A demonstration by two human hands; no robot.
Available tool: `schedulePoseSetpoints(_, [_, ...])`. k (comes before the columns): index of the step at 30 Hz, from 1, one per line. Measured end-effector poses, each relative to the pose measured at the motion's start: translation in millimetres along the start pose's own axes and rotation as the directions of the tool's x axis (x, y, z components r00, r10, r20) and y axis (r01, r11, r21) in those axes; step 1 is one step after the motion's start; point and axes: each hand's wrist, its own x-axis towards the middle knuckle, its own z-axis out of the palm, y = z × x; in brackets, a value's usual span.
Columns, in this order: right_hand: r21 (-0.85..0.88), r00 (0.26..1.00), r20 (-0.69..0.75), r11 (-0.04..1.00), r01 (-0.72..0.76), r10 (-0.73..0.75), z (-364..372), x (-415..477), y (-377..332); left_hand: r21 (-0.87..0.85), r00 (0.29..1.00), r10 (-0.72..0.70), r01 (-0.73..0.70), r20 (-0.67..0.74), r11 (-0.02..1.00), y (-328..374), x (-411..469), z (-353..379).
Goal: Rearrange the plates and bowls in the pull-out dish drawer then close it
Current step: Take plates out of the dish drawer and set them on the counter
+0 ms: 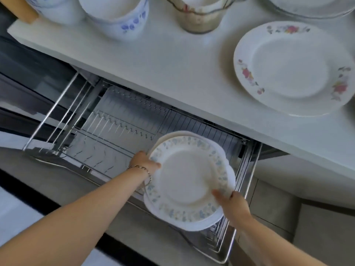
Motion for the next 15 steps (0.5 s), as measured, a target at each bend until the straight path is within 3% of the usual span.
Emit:
schedulePoseSetpoints(9, [0.023, 0.969, -0.173, 0.984, -0.177, 0.178, 16.8, 106.7, -22.3, -0.041, 0.996, 0.071, -0.074, -0.057, 0.996, 38.1, 98.9, 63.2])
schedulePoseSetpoints(15, [0.226, 0.888, -0.368, 0.953, -0.203, 0.276, 27.5, 118.3, -28.7, -0.052, 0.985, 0.155, -0.160, -0.077, 0.986, 48.3, 113.8, 87.3])
